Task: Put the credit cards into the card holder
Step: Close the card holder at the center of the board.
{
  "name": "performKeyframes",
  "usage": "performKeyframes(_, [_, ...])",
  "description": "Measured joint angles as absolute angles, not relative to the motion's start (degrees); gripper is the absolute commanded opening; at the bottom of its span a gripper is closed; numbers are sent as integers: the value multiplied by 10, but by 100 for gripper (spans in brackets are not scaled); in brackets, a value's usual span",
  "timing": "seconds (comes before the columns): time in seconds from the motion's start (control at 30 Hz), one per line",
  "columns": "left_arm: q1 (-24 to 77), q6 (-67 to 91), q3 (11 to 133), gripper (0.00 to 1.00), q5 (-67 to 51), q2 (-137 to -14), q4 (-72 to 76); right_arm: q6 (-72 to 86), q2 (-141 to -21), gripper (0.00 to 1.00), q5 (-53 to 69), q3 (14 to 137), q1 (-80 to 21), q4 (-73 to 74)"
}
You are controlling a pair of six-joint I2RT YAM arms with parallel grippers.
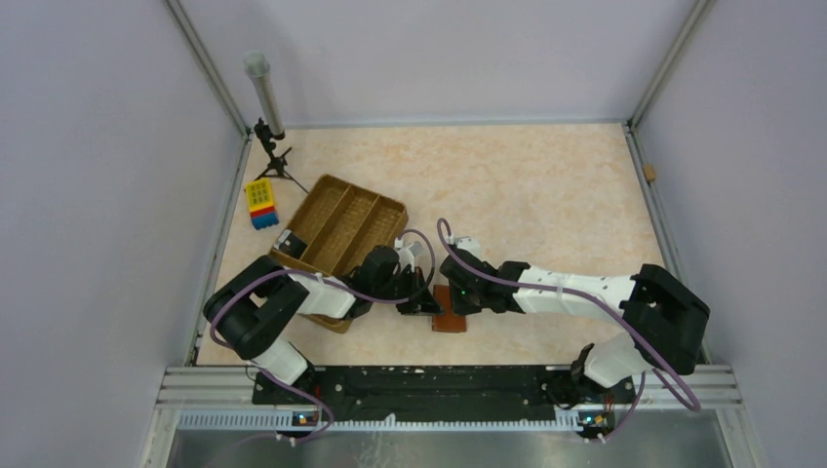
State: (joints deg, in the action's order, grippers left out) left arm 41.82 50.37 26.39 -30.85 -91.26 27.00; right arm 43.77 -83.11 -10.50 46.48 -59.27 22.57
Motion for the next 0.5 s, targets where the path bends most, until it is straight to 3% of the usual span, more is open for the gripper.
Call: performKeyframes(0.5, [418,504,264,0,-309,-913,271,443,-831,0,-104,461,-593,223])
